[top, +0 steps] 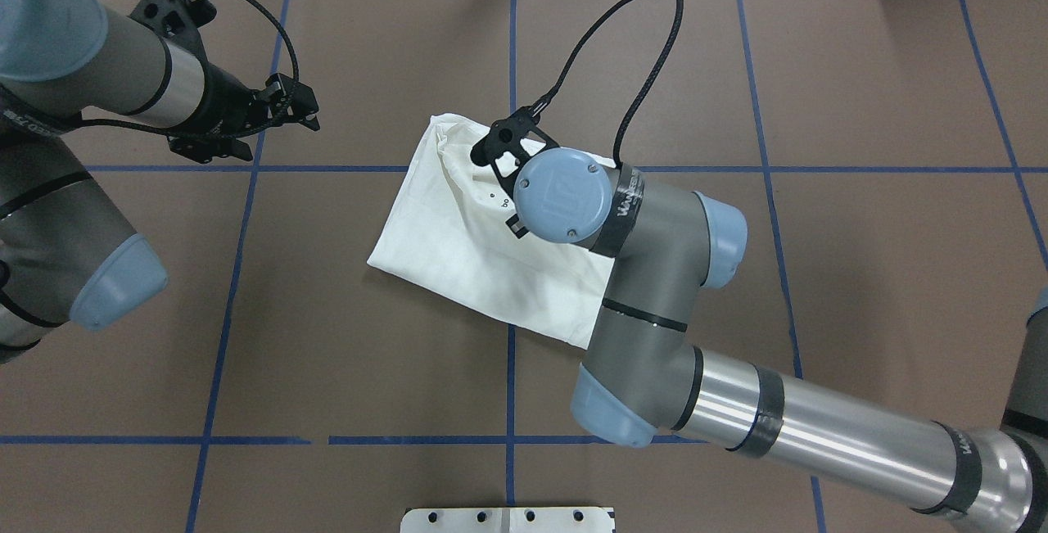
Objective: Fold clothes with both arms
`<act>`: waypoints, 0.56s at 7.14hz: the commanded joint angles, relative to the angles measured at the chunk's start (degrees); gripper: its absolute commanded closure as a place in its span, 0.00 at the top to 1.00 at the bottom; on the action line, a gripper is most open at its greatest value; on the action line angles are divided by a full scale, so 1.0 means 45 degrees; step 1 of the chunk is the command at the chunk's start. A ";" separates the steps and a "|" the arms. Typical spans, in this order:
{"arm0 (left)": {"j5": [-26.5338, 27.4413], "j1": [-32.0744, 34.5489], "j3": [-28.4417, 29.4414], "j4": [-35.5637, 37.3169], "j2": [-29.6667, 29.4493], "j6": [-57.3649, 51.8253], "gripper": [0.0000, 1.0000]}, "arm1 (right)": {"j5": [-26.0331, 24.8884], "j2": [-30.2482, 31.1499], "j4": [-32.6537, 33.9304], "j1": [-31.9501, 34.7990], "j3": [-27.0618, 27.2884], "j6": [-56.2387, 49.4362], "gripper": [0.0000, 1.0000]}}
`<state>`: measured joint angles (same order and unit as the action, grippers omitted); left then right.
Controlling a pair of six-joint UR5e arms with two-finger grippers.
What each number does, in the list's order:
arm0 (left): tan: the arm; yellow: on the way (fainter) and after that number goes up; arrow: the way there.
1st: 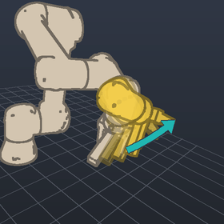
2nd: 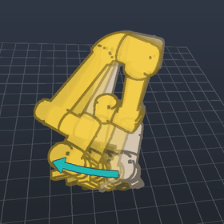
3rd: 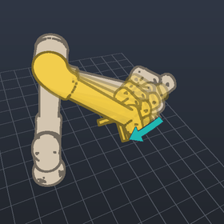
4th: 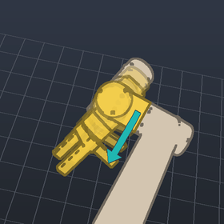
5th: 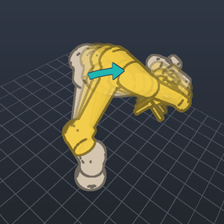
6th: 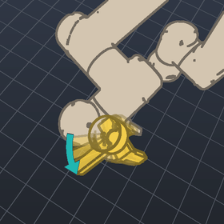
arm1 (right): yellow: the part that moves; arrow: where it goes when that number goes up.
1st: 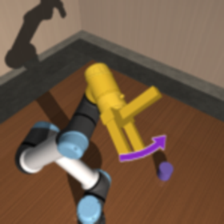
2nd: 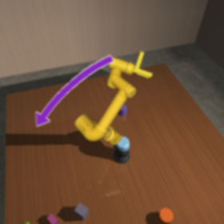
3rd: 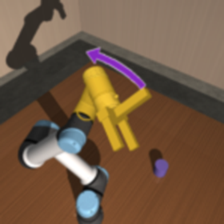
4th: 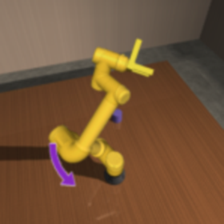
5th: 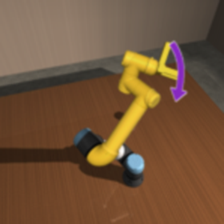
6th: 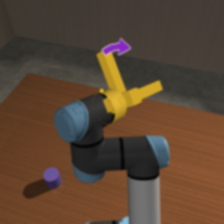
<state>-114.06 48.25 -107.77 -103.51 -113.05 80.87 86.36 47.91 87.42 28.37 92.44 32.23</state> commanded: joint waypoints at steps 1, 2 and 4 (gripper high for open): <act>0.0014 -0.0019 0.0003 0.0229 -0.0308 0.0076 1.00 | 0.1139 0.0466 -0.0013 0.1444 -0.0092 -0.1004 0.00; 0.0014 -0.0019 0.0003 0.0248 -0.0405 0.0096 1.00 | 0.1160 0.0641 0.0007 0.1778 -0.0363 -0.1184 0.00; 0.0033 -0.0019 0.0022 0.0249 -0.0464 0.0116 1.00 | 0.1141 0.0624 -0.0013 0.1781 -0.0698 -0.1147 0.00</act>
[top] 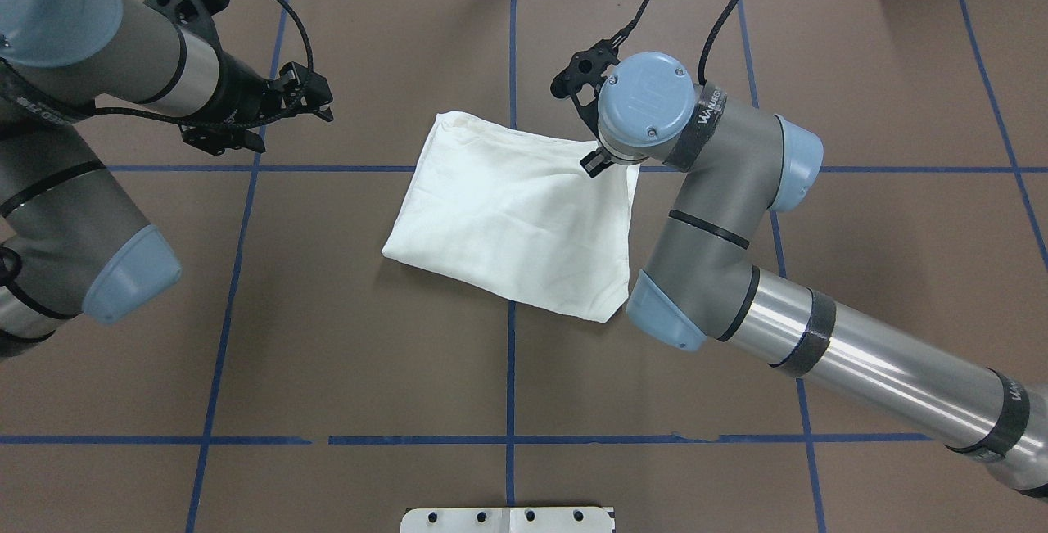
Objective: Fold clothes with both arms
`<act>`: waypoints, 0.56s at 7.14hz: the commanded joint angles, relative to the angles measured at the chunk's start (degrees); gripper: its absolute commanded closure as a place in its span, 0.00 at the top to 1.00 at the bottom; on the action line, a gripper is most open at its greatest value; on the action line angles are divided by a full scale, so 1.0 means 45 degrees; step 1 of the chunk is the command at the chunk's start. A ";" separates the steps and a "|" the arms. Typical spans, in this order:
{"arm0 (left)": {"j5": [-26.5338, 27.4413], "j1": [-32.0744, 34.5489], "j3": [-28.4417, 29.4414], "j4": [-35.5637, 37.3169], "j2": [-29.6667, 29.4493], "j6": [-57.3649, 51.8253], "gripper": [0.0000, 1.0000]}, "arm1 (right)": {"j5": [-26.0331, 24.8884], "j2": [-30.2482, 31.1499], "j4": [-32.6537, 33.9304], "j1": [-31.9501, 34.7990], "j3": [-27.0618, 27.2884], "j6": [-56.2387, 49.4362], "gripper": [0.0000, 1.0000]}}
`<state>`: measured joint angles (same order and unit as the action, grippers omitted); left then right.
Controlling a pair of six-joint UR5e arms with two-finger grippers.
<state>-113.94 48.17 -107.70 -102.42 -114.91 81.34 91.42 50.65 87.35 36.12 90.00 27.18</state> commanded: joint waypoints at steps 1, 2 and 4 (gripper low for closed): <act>0.0007 -0.0002 0.0026 0.0005 -0.0109 0.0011 1.00 | -0.0003 0.0013 -0.0015 0.0078 -0.0350 -0.0006 0.35; 0.0007 -0.0002 0.0046 0.0005 -0.0148 0.0011 1.00 | 0.0016 0.0013 -0.0054 0.0214 -0.0623 -0.0064 0.99; -0.0012 0.0017 0.0085 -0.0034 -0.0110 -0.0163 1.00 | 0.0771 0.0013 -0.0016 0.0933 -0.0665 -0.0142 1.00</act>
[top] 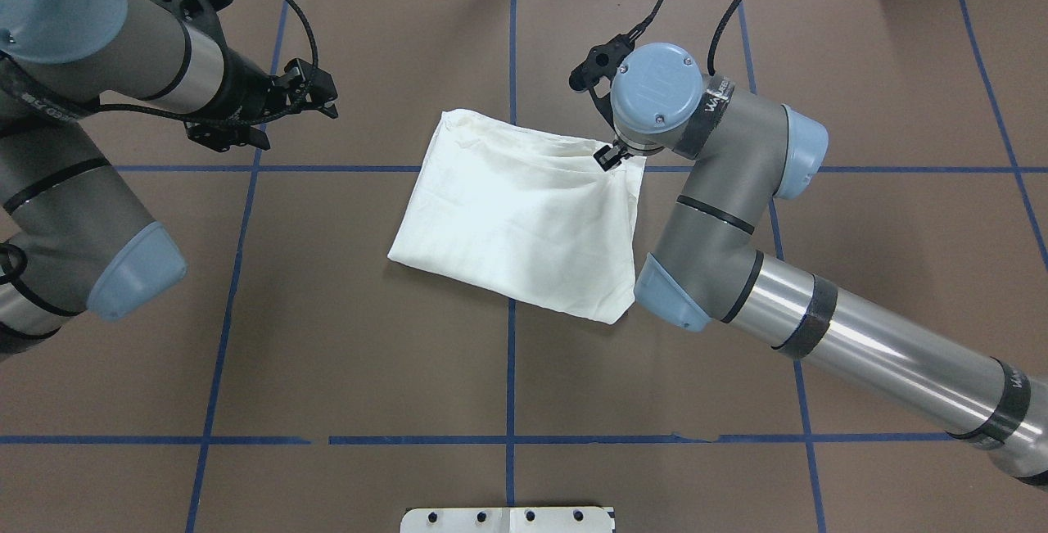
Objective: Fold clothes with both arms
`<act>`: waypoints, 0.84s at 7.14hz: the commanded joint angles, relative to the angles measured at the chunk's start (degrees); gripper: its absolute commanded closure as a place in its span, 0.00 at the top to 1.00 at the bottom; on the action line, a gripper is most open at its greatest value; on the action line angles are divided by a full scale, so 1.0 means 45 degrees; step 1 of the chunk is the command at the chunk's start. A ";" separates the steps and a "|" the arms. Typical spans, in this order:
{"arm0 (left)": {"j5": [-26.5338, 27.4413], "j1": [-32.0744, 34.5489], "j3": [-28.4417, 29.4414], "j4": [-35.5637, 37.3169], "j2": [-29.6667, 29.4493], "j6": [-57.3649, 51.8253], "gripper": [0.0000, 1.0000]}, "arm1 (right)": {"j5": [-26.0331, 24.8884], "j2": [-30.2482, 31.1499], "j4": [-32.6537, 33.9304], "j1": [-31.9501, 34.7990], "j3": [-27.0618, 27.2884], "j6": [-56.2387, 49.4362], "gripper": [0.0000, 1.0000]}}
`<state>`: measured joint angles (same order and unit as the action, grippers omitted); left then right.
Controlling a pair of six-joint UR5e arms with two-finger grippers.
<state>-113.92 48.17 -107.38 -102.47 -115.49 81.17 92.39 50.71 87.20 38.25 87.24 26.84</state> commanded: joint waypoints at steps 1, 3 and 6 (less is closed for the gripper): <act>-0.0035 0.0095 -0.0004 -0.0002 0.0060 -0.0631 1.00 | 0.1934 0.0116 0.0056 0.1316 -0.0031 -0.0801 1.00; -0.0577 0.0969 -0.0160 0.0211 0.0661 -0.3067 1.00 | 0.4941 0.1750 0.0017 0.4161 0.0067 -0.3331 1.00; -0.1518 0.3854 -0.0142 0.0311 0.3195 -0.9674 1.00 | 0.6300 0.3958 0.0232 0.7234 -0.0070 -0.5574 1.00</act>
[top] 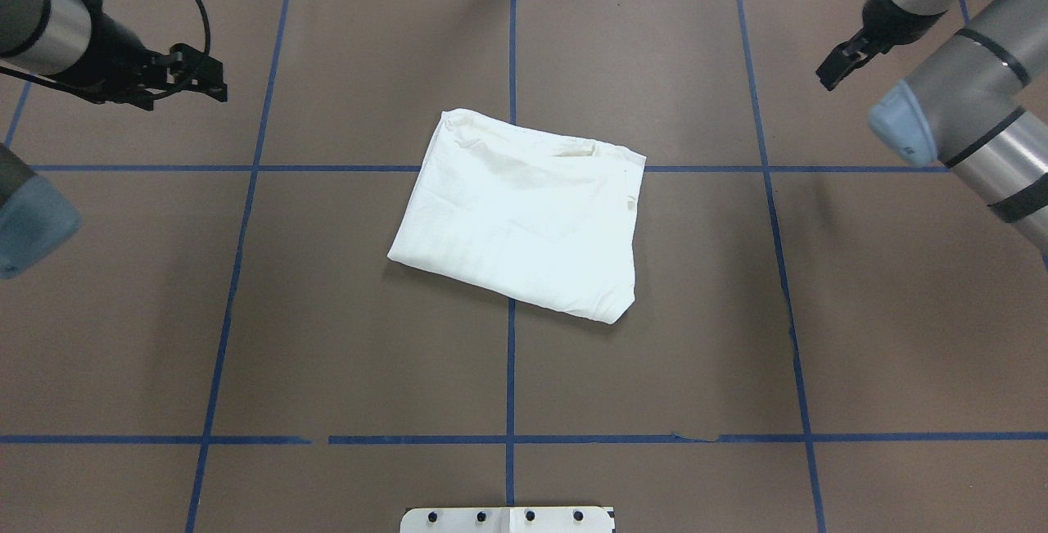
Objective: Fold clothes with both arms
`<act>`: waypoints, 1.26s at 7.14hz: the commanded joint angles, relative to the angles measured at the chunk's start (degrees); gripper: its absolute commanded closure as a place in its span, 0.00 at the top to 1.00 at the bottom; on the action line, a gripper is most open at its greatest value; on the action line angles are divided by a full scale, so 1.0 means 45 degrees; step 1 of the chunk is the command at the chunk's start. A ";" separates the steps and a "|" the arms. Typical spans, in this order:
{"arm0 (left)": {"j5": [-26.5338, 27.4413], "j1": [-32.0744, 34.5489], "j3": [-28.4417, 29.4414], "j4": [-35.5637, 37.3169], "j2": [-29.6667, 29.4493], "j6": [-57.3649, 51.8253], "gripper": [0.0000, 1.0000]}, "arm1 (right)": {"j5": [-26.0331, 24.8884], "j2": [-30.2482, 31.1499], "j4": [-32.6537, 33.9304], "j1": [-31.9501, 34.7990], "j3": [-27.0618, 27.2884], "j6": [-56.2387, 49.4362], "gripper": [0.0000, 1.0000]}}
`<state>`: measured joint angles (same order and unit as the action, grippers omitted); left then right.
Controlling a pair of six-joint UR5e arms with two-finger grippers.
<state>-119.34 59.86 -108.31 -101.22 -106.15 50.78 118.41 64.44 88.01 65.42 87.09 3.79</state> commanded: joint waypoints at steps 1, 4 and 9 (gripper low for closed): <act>-0.0394 0.1984 0.0143 0.0032 0.2056 -0.4859 1.00 | 0.0715 0.1572 0.0032 0.1804 -0.0018 -0.0432 1.00; -0.1908 0.4790 0.1252 -0.0007 0.4499 -1.2212 1.00 | 0.1751 0.2026 0.2485 0.2764 0.0525 -0.0392 1.00; -0.2289 0.6307 0.2876 -0.0165 0.4667 -1.4021 1.00 | 0.3080 0.4154 0.1522 0.3196 0.0493 -0.0413 1.00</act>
<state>-129.79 88.12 -96.23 -102.54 -83.77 -12.65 132.05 80.82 97.35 79.68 90.38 1.98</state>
